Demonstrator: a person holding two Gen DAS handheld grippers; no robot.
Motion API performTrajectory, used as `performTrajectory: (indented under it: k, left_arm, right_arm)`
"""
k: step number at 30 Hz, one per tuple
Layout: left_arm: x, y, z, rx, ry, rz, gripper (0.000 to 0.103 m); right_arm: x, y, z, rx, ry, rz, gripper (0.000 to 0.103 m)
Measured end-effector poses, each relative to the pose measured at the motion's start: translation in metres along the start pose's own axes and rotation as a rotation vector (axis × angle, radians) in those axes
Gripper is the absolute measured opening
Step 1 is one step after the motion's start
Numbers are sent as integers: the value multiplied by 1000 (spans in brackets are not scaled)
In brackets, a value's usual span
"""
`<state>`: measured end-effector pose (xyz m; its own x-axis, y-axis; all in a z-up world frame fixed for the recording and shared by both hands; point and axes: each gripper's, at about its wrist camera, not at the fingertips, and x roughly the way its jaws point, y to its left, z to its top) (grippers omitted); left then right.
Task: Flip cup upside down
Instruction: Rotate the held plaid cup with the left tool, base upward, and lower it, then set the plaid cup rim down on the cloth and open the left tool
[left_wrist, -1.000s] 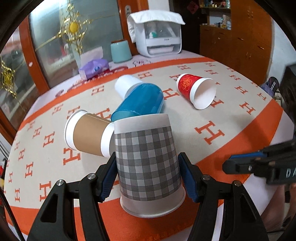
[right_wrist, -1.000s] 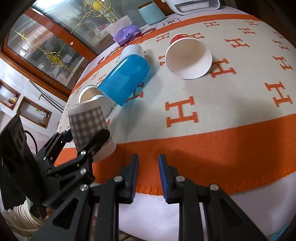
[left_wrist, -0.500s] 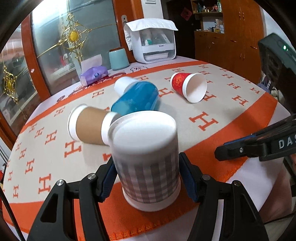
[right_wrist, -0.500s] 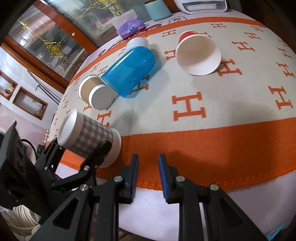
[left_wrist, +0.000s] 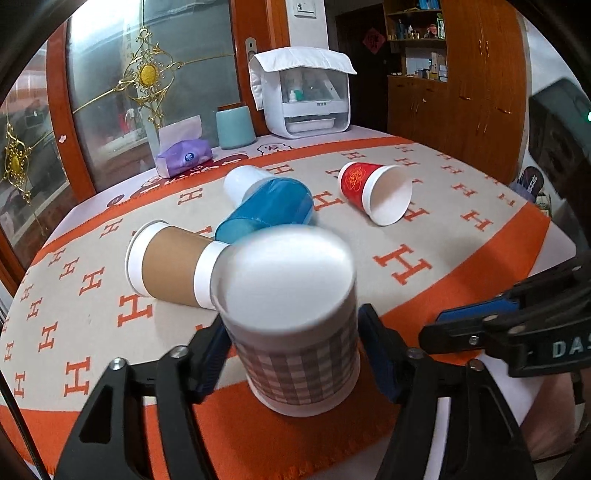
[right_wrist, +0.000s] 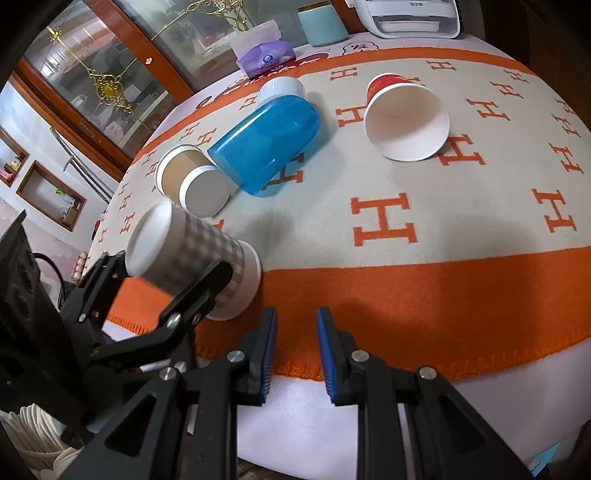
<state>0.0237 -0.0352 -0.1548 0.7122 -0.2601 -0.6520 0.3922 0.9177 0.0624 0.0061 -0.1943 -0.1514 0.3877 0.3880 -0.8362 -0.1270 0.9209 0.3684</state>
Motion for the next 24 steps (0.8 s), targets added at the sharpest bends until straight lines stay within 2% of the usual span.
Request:
performTrajectory:
  k: [1, 4, 10, 12, 16, 18, 24]
  left_arm:
    - [-3, 1, 0, -5, -6, -1, 80]
    - [-9, 7, 0, -23, -8, 14, 86]
    - [-18, 22, 2, -100, 41, -12, 87]
    - [-27, 26, 5, -109, 45, -11, 91]
    - [-47, 27, 14, -84, 20, 48, 101]
    - [-55, 27, 20, -69, 24, 83, 101]
    - [-80, 28, 43, -97, 51, 128, 101]
  right_arm:
    - [-2, 1, 0, -1, -6, 5, 24]
    - [-4, 3, -1, -7, -12, 0, 26]
    - [-11, 9, -3, -26, -25, -15, 26]
    - [-14, 12, -3, -37, -36, -19, 27]
    - [-29, 21, -2, -59, -65, -7, 29]
    - [-38, 26, -1, -66, -76, 1, 33]
    - [-72, 42, 3, -79, -127, 29, 35]
